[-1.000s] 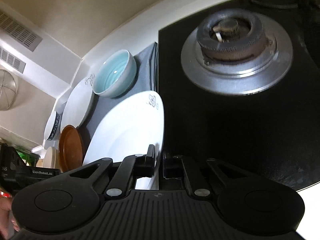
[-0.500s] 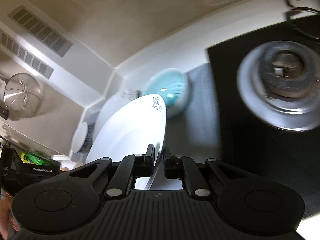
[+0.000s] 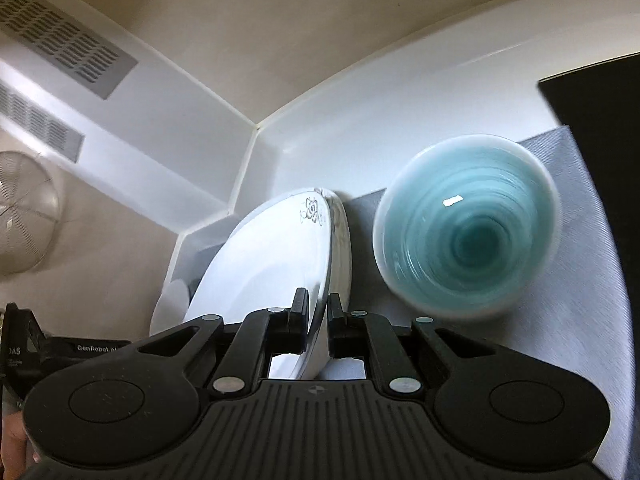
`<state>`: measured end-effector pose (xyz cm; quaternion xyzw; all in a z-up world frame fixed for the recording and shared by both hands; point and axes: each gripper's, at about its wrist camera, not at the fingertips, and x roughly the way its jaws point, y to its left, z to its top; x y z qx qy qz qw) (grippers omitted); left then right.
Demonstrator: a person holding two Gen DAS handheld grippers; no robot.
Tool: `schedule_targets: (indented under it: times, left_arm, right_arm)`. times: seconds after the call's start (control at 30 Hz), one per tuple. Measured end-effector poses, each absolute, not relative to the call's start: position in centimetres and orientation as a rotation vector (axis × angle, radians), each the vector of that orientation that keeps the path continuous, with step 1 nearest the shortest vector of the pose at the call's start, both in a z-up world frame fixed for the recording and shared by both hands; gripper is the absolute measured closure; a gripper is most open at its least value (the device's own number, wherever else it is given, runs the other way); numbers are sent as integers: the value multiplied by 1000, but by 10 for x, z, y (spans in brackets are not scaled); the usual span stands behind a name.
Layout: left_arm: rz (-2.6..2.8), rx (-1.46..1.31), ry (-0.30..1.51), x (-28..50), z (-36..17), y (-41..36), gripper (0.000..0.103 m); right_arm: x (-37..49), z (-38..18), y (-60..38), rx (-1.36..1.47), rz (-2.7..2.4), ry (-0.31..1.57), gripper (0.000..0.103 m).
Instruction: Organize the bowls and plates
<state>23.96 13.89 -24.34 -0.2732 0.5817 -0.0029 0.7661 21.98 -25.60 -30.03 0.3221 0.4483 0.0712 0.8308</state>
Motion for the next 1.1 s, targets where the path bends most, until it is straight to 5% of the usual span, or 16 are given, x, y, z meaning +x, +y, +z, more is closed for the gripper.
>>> schedule_targets:
  times: [0.57,0.63,1.1]
  left_arm:
    - [0,-504,1216,244,-245,149,83]
    - [2,-523,1243,236,-247,153,75]
    - [-11,-506,1212,227,-262,147,83]
  right_arm:
    - [237,-329,-225,584,80,869,93]
    - [234,-333,-226,606,77,849,94]
    - [229,-326,-213,448,104,834,92]
